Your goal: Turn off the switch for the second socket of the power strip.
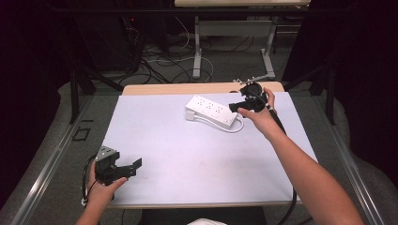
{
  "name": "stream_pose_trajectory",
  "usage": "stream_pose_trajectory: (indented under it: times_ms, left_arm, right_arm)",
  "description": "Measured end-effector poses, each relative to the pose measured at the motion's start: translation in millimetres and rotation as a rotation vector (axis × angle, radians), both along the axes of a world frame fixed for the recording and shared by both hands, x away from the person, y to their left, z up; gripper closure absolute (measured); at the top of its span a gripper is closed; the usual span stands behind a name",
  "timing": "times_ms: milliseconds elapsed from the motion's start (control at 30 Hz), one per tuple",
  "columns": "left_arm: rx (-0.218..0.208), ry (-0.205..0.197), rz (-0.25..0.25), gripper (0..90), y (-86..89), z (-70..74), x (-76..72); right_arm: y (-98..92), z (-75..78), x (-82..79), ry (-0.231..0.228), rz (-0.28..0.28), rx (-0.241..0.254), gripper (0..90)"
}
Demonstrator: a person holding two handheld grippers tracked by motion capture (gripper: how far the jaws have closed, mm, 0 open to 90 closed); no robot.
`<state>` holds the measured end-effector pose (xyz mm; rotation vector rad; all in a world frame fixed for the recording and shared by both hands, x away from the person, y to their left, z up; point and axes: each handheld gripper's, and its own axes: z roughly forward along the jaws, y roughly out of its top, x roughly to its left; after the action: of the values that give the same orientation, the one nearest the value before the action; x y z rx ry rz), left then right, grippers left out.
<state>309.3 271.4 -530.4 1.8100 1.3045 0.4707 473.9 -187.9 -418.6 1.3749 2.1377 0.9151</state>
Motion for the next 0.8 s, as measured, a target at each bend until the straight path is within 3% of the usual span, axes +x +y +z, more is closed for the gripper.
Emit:
stream_pose_trajectory:
  times_ms: [367, 800]
  left_arm:
    - [0.002, 0.002, 0.0, 1.3, 0.4, -0.2, 0.2]
    - [0.0, 0.003, 0.003, 1.4, 0.9, -0.7, 0.3]
  right_arm:
    - [6.9, -1.4, 13.0, -0.054, 0.038, -0.01, 24.8]
    - [23.2, -8.8, 28.5, -0.078, 0.09, 0.003, 34.6]
